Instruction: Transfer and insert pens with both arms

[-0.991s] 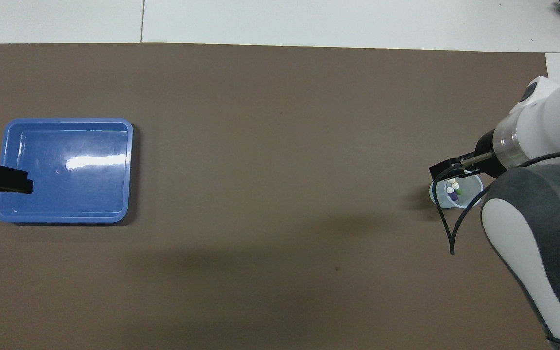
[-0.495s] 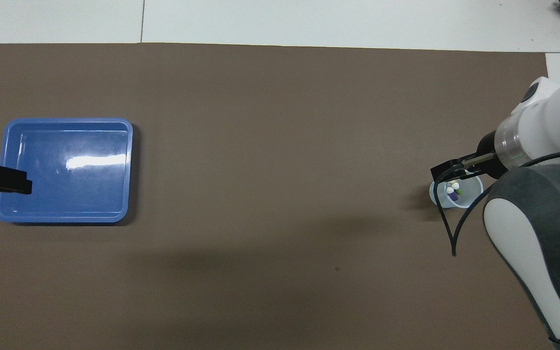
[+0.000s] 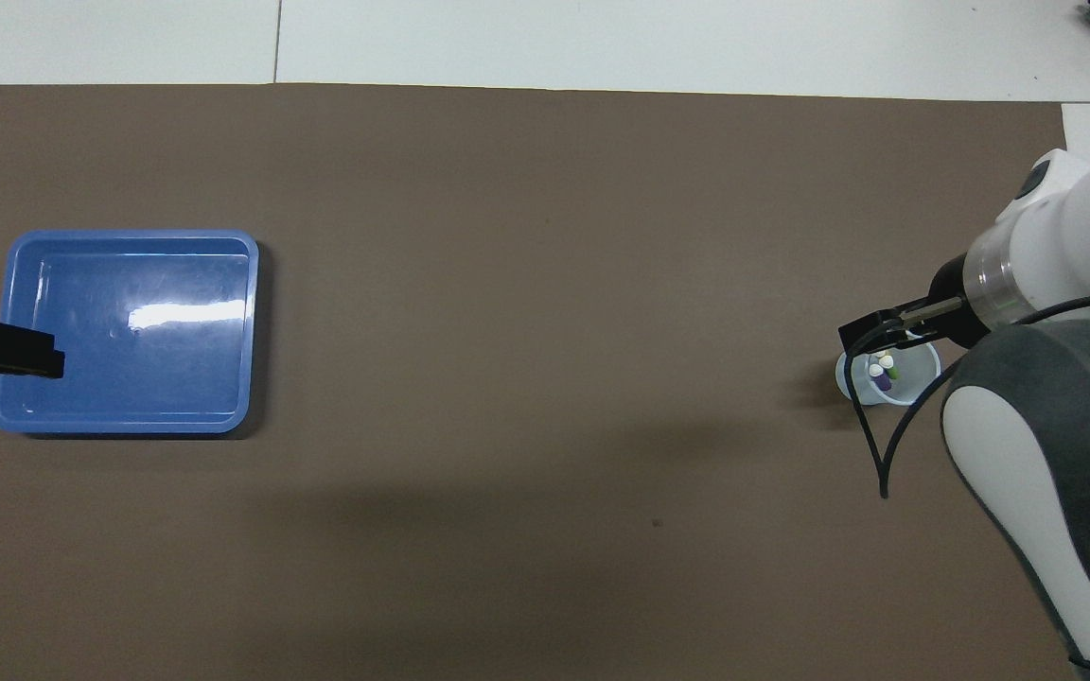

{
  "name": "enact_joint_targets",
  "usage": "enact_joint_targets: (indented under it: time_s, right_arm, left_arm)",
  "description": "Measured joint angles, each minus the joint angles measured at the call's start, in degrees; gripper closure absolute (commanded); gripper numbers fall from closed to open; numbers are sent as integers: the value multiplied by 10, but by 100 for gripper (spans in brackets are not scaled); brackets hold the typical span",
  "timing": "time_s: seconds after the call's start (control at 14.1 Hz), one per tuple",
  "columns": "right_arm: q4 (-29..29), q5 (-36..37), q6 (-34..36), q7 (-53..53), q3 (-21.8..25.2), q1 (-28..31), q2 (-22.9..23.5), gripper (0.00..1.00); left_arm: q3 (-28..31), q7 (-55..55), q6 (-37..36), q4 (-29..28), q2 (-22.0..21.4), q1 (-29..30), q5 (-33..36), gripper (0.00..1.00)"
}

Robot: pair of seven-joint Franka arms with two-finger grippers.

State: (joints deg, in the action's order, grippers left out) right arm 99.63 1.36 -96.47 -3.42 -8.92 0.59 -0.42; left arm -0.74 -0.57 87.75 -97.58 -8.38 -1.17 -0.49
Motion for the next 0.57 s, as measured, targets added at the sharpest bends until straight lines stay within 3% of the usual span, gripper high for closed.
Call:
enact_joint_targets:
  time_s: [0.57]
  right_arm:
    - [0,0,1,0,0,-1,0,0]
  left_arm:
    - [15,0,0,0,0,-15,0,0]
